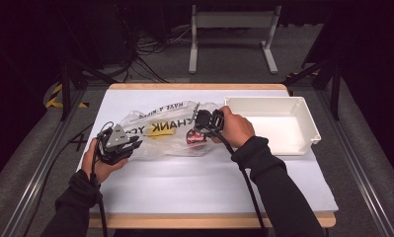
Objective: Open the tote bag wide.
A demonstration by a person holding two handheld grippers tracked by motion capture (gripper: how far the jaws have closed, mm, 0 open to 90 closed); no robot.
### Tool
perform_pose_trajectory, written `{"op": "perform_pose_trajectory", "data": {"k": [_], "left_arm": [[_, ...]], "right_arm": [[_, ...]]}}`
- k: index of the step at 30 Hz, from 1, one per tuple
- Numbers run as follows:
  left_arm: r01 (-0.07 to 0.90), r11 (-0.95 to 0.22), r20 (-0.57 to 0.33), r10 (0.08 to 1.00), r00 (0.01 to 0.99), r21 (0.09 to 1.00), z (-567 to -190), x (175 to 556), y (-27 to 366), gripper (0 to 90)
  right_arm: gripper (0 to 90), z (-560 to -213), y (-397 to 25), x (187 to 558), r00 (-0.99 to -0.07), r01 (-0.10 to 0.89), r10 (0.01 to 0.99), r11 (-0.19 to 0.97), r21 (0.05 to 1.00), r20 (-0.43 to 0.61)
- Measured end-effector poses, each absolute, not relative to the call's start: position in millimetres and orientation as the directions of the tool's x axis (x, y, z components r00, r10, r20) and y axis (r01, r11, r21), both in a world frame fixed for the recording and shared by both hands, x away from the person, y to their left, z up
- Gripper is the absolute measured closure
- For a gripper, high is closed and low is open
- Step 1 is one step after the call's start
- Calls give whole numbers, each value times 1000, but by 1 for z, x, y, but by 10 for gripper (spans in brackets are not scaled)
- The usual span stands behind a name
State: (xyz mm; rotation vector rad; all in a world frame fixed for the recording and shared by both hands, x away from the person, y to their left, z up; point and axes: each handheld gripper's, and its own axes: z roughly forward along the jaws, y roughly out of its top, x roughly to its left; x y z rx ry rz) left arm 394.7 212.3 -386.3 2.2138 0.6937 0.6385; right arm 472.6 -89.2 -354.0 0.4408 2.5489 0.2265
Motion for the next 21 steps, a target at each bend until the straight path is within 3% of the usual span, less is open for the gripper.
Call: {"op": "perform_pose_trajectory", "data": {"k": [6,9,12,16,21], "left_arm": [[327,-571,259,714,651,753,-387,400,214,468],[352,-564,300,759,579,747,-388,406,216,357],[368,-555,306,776,551,746,-390,413,219,347],[406,-555,304,788,535,726,-397,423,224,374],[427,-526,278,809,518,736,-396,428,228,382]], "right_arm": [[518,-350,-89,478,-718,288,479,865,411,-505],[510,-349,-89,484,-662,311,524,843,440,-536],[514,-349,-88,487,-650,320,527,843,431,-548],[568,-354,-89,497,-645,349,492,870,348,-585],[498,-360,-94,501,-705,392,471,882,263,-530]]}}
